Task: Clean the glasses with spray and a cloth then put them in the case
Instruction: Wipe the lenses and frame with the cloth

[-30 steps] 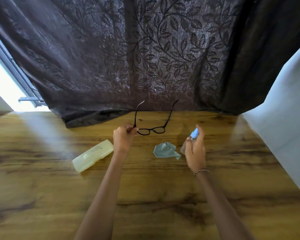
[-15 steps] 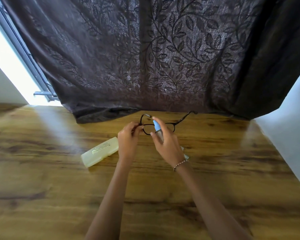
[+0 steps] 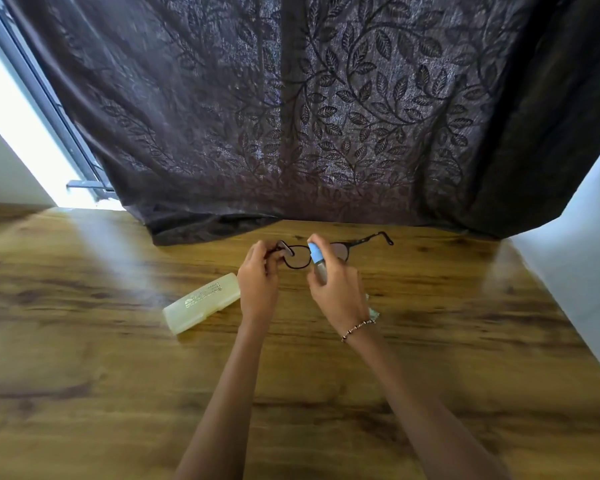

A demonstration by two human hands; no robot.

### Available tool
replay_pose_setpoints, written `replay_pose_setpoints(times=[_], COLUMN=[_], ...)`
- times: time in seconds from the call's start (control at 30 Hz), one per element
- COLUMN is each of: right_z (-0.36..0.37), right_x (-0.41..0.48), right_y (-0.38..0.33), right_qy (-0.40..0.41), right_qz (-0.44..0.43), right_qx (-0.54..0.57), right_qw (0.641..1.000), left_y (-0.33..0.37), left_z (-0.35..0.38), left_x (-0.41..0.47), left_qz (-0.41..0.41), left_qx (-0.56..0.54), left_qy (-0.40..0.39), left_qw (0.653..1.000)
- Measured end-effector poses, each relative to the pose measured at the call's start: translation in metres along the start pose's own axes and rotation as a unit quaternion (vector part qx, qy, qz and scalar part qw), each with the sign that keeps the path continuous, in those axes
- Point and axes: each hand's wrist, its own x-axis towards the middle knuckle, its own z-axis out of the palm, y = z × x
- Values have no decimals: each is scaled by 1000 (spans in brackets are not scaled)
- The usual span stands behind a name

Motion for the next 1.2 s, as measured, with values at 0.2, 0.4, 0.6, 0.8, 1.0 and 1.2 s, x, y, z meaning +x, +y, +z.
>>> replay_pose_setpoints(times=[0.2, 0.4, 0.6, 0.8, 1.0, 1.2], right_z=[-1, 1, 2, 3, 1, 2], right_x=[1, -4, -2, -5, -5, -4], right_y=[-3, -3, -4, -2, -6, -5], right_qy=[-11, 0, -25, -57, -23, -23], right_qz=[-14, 14, 2, 13, 6, 20], right_qx=[-33, 4, -85, -80, -110, -108], right_qw=[999, 1000, 996, 995, 994, 994], left_y=[1, -2, 1, 0, 0, 0], left_z=[0, 1, 0, 0, -1, 0], left_x=[-2, -1, -2, -3, -4, -6], left_qz=[3, 6, 4, 13, 8, 10], left_qx=[-40, -36, -47, -45, -60, -41], left_qy=[-4, -2, -3, -3, -3, -6], left_qw=[999, 999, 999, 999, 998, 999])
